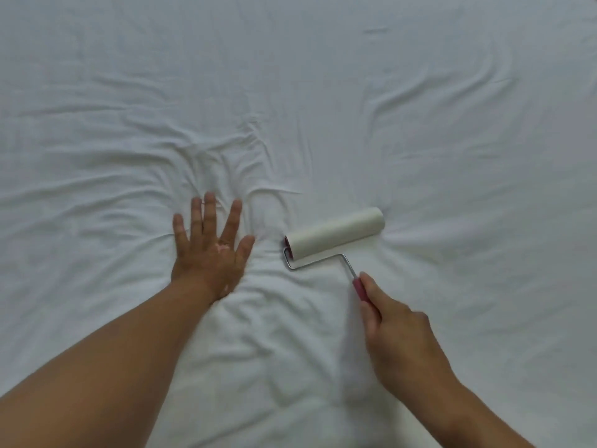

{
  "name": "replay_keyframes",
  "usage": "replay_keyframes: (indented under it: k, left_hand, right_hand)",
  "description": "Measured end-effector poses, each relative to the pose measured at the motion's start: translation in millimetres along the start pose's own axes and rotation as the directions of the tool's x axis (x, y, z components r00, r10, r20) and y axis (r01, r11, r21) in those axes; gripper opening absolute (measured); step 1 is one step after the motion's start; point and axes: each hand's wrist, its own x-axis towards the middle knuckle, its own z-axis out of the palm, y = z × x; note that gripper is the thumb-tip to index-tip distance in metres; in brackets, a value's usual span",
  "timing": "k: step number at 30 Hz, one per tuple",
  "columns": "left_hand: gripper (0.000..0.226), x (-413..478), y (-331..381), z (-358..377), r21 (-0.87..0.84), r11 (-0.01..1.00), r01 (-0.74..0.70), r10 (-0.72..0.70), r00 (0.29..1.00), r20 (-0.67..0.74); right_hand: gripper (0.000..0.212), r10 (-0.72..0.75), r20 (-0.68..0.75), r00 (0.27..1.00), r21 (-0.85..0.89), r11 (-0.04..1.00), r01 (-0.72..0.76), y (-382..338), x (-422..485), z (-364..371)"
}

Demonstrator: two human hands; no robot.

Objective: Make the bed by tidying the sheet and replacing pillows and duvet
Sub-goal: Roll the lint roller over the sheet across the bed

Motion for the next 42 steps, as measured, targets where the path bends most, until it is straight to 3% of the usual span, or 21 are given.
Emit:
replay_keyframes:
  k: [6, 10, 14, 21, 24, 27, 32, 39, 42]
  left_hand:
    - [0.069, -42, 13, 10, -0.001, 0.998, -0.057, 0.057, 0.998, 0.000]
    - [0.068, -77, 20, 13, -0.004, 0.994, -0.110, 0.110, 0.994, 0.010]
    - [0.064, -109, 31, 15, 0.002, 0.990, -0.138, 0.137, 0.988, 0.064]
    - [0.062, -147, 51, 14, -0.035, 0.997, -0.069, 0.071, 0.996, 0.052]
    - [0.063, -157, 53, 19, -0.050, 0.998, -0.024, 0.024, 1.000, 0.003]
    - [0.064, -173, 56, 21, -0.059, 0.998, 0.029, -0.029, 1.000, 0.010]
    - [0.066, -205, 74, 35, -0.043, 0.983, 0.178, -0.180, 0.983, -0.047]
    - [0.067, -191, 71, 63, -0.066, 0.983, 0.173, -0.182, 0.970, -0.162]
    - [0.067, -190, 72, 66, -0.050, 0.981, 0.185, -0.191, 0.965, -0.180]
  right_hand:
    - [0.020, -0.160, -0.095, 0.983, -0.014, 0.987, 0.160, -42, 62, 9]
    - [0.041, -0.099, -0.066, 0.993, -0.054, 0.994, 0.096, 28, -23, 17]
    - [0.048, 0.032, 0.040, 0.999, -0.082, 0.996, -0.029, 81, -113, 14]
    - [0.026, -0.075, -0.035, 0.997, -0.084, 0.994, 0.072, 44, -49, 16]
    - [0.028, -0.030, 0.001, 1.000, -0.034, 0.999, 0.030, 41, -38, 19]
    - [0.032, 0.046, 0.054, 0.997, -0.009, 0.999, -0.046, 90, -104, 25]
    - [0.029, 0.260, 0.210, 0.942, -0.173, 0.959, -0.226, 155, -212, 20]
    - [0.033, -0.026, 0.141, 0.990, -0.063, 0.997, 0.035, 108, -97, 33]
    - [0.035, -0.021, 0.139, 0.990, -0.031, 0.999, 0.026, 127, -110, 43]
